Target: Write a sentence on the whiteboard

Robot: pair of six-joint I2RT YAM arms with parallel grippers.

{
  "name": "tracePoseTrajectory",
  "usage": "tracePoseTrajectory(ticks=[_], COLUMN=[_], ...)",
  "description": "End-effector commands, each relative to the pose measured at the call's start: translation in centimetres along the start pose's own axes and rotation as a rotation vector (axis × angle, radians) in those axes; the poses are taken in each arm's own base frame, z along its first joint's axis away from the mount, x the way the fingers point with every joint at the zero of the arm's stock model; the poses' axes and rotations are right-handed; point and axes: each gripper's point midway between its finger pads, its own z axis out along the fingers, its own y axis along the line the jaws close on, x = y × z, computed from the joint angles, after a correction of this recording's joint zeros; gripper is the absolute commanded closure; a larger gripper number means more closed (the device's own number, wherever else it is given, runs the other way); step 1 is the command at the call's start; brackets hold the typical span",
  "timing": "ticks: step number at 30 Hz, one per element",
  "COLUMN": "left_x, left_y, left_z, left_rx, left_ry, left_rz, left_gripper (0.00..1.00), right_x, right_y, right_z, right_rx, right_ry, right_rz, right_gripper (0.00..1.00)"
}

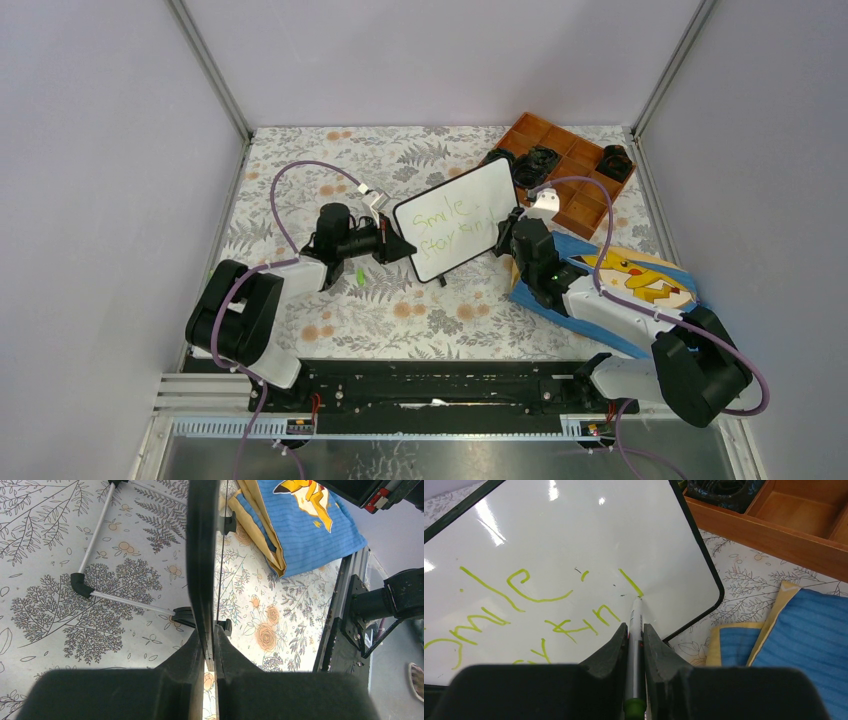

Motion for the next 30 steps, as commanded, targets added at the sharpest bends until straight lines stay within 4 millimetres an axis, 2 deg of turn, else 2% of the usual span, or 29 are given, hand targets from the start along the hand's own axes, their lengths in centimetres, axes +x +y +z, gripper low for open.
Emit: tracePoseTrajectory(ticks=[1,9,14,23,30], left_x=[4.1,4.0,4.1,4.2,4.3], left_y=[1.7,1.6,1.7,1.6,1.7], left_z=[-0.3,-0.2,-0.2,-0.2,-0.2], left_rx=[-0.082,-0.082,-0.083,-0.082,-0.085], left_ry=[0.117,0.117,0.118,0.121,0.124], left_rz=[-0.045,-0.042,-0.041,-0.041,-0.041], left_gripper=[1.00,1.00,1.00,1.00,1.00], right_x=[-3.6,-3.7,-2.9,0.0,0.7], right_y=[2.6,3.4,3.4,1.8,0.3], right_z=[-0.2,-0.4,-0.5,-0.8,-0.6], right_rx=[-0.090,-0.127,-0.140,-0.108,-0.032], right_ry=[-0.078,-0.070,-0.042,0.028,0.046], right_rz=[0.057,0.062,0.057,0.035,0.009], right_gripper=[1.00,1.00,1.00,1.00,1.00])
